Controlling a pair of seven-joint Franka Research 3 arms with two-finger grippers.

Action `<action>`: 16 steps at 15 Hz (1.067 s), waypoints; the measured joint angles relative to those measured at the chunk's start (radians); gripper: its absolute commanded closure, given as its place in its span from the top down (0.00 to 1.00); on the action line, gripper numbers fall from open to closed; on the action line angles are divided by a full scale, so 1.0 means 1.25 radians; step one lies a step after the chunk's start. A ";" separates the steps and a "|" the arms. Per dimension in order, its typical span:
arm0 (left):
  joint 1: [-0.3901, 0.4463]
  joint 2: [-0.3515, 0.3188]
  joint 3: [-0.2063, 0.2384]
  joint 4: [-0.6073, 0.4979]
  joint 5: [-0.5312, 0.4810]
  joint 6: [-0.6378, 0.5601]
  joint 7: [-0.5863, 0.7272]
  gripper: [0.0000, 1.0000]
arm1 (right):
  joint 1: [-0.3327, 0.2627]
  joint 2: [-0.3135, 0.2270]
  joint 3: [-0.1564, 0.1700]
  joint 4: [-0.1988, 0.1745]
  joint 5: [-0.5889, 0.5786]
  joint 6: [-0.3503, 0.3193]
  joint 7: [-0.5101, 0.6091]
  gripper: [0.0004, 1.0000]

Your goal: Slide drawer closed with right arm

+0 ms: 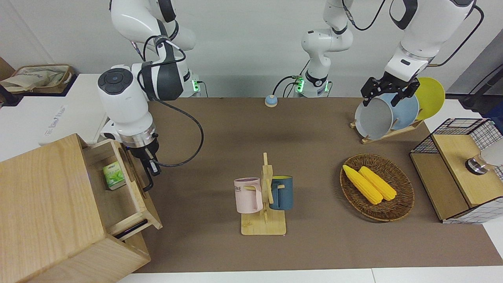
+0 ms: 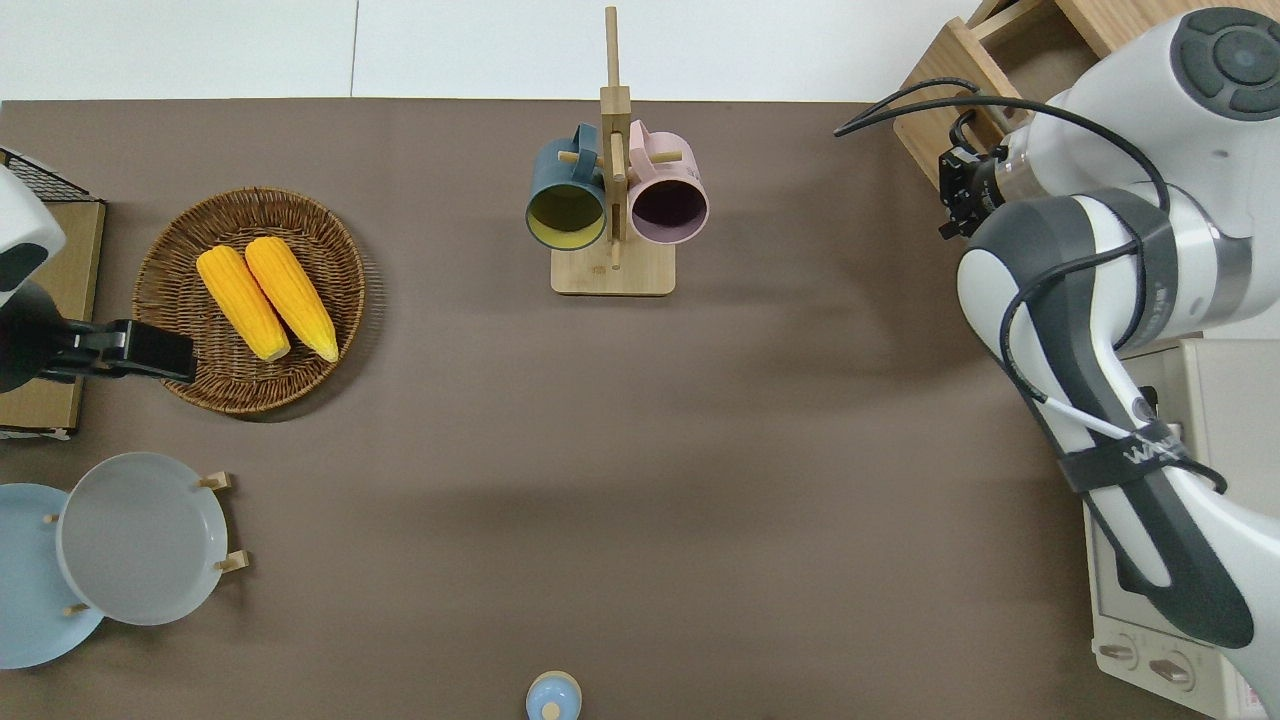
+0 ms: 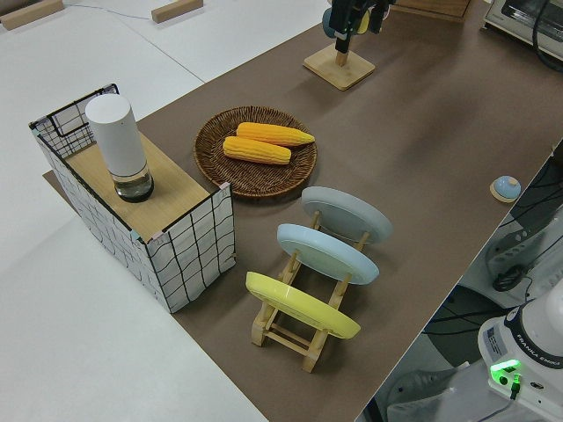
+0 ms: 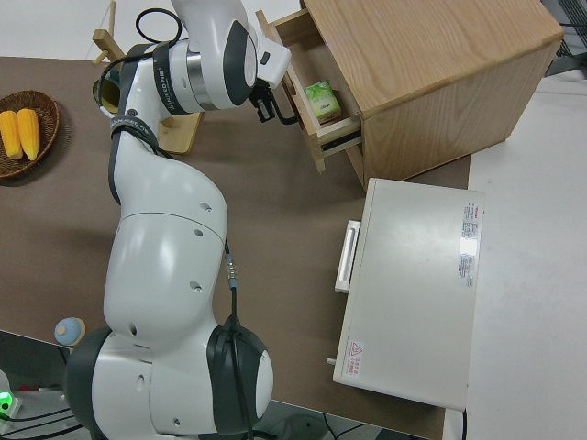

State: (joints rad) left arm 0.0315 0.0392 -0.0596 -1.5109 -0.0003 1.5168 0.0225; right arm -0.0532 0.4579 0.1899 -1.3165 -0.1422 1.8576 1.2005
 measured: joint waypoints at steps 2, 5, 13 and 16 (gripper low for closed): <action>0.000 0.000 0.000 0.000 0.000 0.000 0.000 0.99 | -0.018 0.002 0.000 0.006 0.000 0.000 -0.018 0.00; 0.000 0.000 0.000 0.000 0.000 0.000 0.000 0.99 | -0.052 0.004 0.001 0.010 0.000 0.000 -0.054 0.00; 0.000 0.000 0.000 0.000 0.000 0.000 0.000 0.99 | -0.105 0.011 0.011 0.018 0.003 0.000 -0.102 0.00; 0.000 0.000 0.000 0.000 0.000 0.000 0.000 0.99 | -0.113 0.013 0.015 0.022 0.003 0.000 -0.105 0.00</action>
State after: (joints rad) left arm 0.0314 0.0392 -0.0596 -1.5109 -0.0003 1.5168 0.0225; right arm -0.1945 0.4740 0.2085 -1.2888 -0.1381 1.8576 1.0694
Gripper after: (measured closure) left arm 0.004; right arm 0.991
